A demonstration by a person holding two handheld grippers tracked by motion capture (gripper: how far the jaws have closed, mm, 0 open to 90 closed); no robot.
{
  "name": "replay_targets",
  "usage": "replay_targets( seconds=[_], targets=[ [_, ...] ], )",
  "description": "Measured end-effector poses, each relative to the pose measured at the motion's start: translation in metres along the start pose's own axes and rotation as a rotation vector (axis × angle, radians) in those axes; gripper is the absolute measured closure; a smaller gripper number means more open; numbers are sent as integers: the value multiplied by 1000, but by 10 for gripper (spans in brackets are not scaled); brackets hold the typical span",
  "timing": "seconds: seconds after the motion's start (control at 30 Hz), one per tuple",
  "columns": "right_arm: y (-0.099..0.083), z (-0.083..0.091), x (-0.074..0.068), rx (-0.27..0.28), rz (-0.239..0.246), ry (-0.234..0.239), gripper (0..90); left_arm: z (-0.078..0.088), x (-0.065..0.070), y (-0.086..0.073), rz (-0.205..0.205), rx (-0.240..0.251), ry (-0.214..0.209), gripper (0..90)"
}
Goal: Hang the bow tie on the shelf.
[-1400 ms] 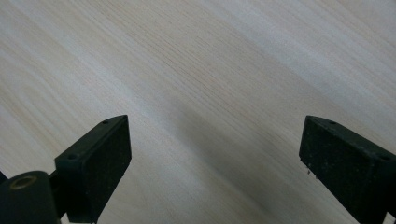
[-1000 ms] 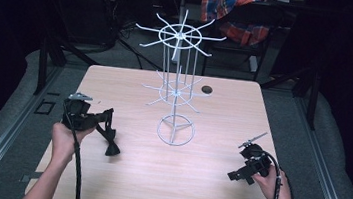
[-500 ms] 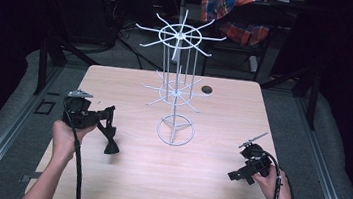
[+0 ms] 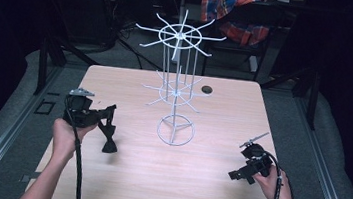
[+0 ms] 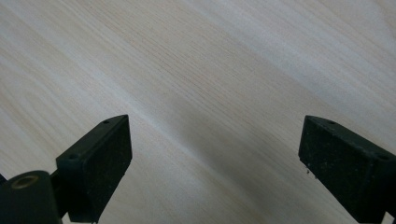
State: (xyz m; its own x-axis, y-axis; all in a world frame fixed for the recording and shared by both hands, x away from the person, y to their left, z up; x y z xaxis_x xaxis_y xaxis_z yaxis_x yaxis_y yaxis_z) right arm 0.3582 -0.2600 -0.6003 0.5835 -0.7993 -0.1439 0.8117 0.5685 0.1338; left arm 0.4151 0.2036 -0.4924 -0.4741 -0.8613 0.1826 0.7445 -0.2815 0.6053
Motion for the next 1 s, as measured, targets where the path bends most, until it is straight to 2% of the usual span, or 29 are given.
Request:
replay_targets(
  seconds=[0.1,0.17,0.2,0.23,0.3,0.43,0.53,0.57,0.63,0.77,0.8,1.0],
  targets=[
    [0,0,-1,2,0,7,92,1,0,2,-5,6,3,886],
    [3,-2,-4,36,-33,11,92,2,0,2,-7,5,3,886],
    [2,-1,-2,12,0,5,92,1,0,3,-5,7,3,886],
    [2,-1,-3,13,2,11,92,2,1,3,-5,1,-3,886],
    [1,-1,-2,3,2,0,92,3,1,4,-8,2,-2,886],
    [3,-3,-3,12,-6,13,92,6,2,10,-13,13,-4,887],
    [2,-2,-2,-1,8,6,92,7,5,14,-19,20,-11,887],
    [4,-3,-5,24,-14,13,92,7,6,16,-18,24,-13,887],
    [2,-2,-2,-3,10,4,92,5,9,18,-24,27,-16,886],
    [2,-2,-1,-5,10,4,92,5,14,22,-37,27,-28,886],
    [3,-3,-2,10,-2,16,92,4,15,23,-36,32,-28,886],
    [2,-2,-1,-4,9,8,92,5,21,29,-49,38,-43,887]
  ],
)
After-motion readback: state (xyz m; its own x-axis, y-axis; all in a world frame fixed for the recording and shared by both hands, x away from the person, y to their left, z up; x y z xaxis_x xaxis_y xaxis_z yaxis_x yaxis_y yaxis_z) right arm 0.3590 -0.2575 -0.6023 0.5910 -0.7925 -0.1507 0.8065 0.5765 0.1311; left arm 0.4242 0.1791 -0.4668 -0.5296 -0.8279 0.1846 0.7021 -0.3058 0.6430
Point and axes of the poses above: each handheld gripper's, and its own axes: z roughly backward along the jaws, y roughly out of its top, x roughly to its right, the point moved 8 cm from there along -z, roughly forward along the jaws, and after that the axes turned 9 degrees about -x, right-handed, at the moved point
